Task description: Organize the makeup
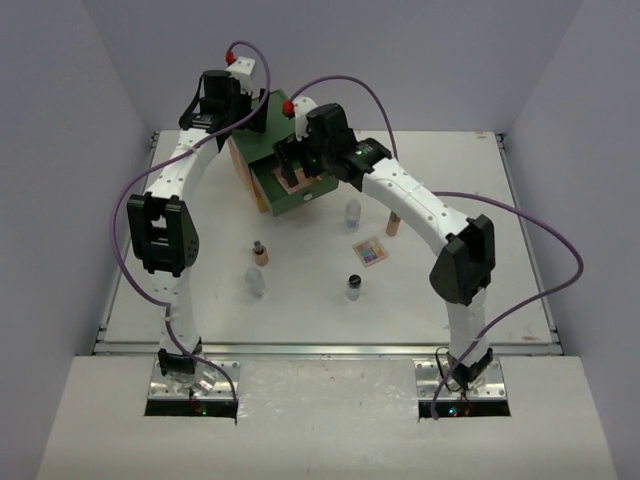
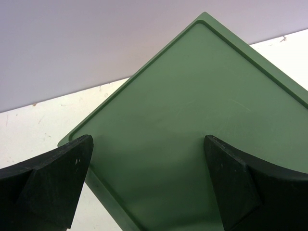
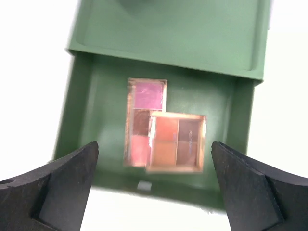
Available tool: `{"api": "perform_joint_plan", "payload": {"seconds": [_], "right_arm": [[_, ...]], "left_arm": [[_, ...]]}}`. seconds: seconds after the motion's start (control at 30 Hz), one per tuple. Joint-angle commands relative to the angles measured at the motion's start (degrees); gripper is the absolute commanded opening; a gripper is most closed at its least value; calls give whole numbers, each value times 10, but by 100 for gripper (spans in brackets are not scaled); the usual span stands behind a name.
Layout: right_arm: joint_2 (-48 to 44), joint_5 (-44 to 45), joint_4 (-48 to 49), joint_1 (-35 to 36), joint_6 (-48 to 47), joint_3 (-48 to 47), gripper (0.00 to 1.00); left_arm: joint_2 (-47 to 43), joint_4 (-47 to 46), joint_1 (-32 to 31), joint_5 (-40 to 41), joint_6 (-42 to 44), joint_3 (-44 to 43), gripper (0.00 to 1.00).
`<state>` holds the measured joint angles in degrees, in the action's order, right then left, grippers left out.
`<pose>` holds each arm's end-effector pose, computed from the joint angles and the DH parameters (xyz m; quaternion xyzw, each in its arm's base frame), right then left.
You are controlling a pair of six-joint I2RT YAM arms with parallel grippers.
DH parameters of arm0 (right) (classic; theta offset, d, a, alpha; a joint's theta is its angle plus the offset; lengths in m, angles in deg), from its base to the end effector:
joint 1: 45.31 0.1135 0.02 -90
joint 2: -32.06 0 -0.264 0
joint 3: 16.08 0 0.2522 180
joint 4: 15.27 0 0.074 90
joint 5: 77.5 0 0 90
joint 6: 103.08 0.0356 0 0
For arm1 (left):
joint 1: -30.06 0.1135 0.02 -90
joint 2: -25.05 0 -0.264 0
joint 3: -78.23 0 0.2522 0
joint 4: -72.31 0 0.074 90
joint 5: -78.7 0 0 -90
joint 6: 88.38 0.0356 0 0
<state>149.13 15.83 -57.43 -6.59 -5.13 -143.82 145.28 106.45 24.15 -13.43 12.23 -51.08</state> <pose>0.3769 0.2995 0.3381 -0.2177 0.8446 0.1702 0.4586 0.4984 -0.0529 0.3350 0.1311 0.8333 0.0063 0.5370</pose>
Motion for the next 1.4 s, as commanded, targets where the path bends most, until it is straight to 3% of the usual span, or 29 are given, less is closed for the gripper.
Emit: {"api": "perform_joint_plan", "payload": {"seconds": [0.0,0.17,0.4,0.6,1.27,1.37], "right_arm": [[-174,10,-42,-3,4,117,99],[-343,41,-79,-18,72,372,99],[-376,53,-73,-41,146,527,99],[-293,12,-20,-83,160,537,97],[-93,37,79,-103,93,510,99],[-89,21,103,-103,86,530,92]], "left_arm": [[11,16,1,-1,1,-13,100],[13,15,1,-2,-1,-14,100],[14,16,1,-5,4,-20,100],[9,19,0,2,13,-14,100],[3,18,1,13,24,0,100],[2,18,1,17,28,0,100]]}}
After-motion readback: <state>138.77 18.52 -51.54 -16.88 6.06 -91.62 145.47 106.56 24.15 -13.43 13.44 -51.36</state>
